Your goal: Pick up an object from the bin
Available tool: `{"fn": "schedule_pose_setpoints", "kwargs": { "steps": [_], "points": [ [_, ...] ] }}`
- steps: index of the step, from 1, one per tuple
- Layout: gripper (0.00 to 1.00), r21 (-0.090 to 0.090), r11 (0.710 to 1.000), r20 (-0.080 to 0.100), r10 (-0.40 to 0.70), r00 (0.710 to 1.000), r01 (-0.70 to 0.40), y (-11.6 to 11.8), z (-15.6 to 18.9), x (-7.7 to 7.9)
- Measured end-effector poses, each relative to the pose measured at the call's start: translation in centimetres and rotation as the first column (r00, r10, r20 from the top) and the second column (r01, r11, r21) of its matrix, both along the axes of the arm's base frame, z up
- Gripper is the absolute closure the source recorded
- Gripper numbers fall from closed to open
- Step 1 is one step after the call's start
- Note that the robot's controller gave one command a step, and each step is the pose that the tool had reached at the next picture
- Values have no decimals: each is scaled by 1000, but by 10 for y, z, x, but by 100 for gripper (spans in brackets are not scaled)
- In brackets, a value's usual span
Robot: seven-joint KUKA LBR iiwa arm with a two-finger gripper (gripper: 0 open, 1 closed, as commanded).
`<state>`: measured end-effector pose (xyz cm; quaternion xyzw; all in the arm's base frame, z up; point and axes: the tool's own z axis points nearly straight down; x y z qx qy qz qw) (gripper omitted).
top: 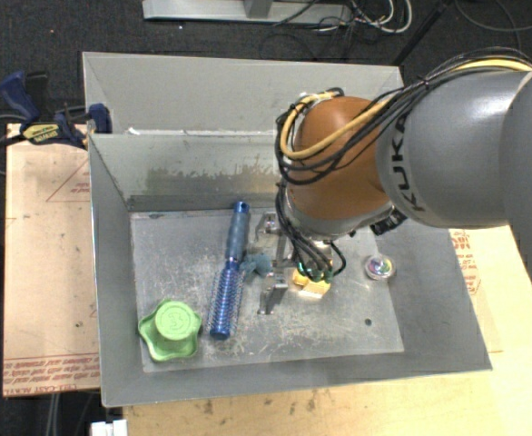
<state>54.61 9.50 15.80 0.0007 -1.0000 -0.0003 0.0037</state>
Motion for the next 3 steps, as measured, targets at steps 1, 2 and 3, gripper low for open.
{"fn": "schedule_pose_setpoints", "kwargs": {
  "steps": [1, 2, 3],
  "points": [
    [0, 0, 945, 13, 328, 945, -328, 28, -58, -26],
    [0, -7, 677, 24, 736, 677, -736, 11, -79, -35],
    [100, -5, 677, 21, 736, 677, -736, 11, -78, -36]
  ]
}}
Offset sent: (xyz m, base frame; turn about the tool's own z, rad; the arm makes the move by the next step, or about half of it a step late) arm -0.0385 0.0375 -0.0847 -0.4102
